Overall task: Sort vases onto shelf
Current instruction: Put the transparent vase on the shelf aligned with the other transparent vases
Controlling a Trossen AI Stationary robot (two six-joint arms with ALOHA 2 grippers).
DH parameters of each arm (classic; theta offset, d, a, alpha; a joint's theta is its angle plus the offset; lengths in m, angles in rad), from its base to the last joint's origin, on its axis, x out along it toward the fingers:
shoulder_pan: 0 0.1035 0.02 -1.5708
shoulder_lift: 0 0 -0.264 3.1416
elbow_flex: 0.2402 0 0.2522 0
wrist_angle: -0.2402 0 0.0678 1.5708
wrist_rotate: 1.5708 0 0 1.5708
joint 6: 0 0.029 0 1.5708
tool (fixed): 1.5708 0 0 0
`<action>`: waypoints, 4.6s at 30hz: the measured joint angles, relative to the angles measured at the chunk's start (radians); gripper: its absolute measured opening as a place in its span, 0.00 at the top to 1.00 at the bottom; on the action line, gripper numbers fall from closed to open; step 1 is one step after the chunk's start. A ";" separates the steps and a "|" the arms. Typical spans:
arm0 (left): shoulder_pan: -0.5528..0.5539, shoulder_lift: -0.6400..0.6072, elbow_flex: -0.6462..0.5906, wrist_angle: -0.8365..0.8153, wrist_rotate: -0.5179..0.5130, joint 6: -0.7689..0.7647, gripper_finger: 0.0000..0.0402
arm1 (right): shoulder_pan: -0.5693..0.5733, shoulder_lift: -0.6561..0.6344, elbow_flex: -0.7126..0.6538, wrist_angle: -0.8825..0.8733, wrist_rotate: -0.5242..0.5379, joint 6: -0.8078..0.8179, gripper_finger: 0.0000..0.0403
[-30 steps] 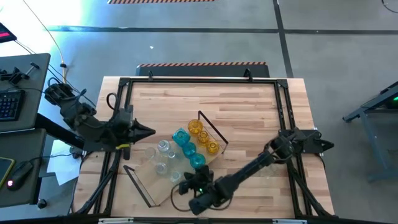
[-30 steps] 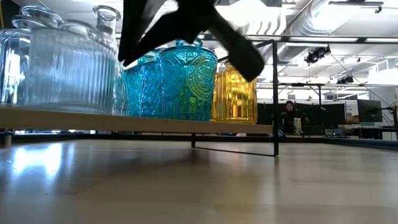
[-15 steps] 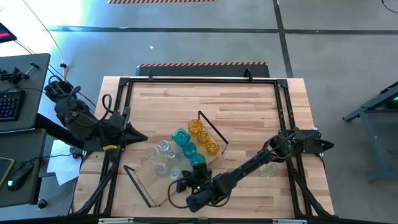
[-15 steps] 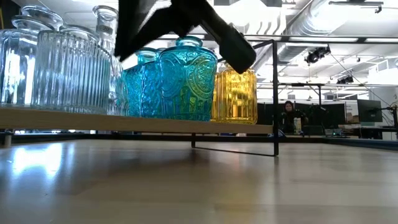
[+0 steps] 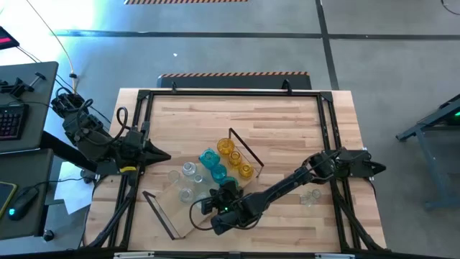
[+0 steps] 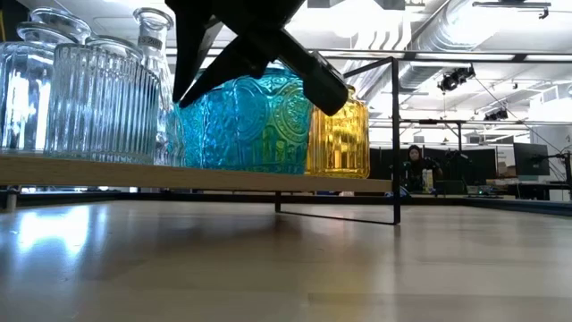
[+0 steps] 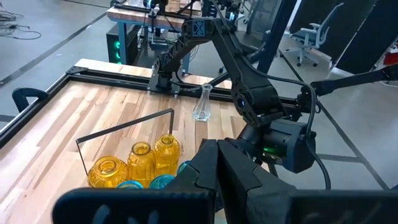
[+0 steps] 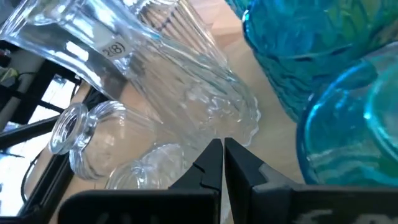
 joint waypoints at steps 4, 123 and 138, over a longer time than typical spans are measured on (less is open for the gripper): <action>0.000 0.000 0.000 0.000 -0.001 0.000 1.00 | -0.003 0.000 0.000 0.020 -0.019 -0.028 1.00; 0.000 0.003 0.000 0.010 0.041 -0.061 1.00 | 0.054 -0.051 0.000 -0.184 -0.012 0.165 1.00; 0.000 0.003 0.000 0.010 0.044 -0.061 1.00 | 0.062 -0.054 0.000 -0.108 -0.033 0.144 1.00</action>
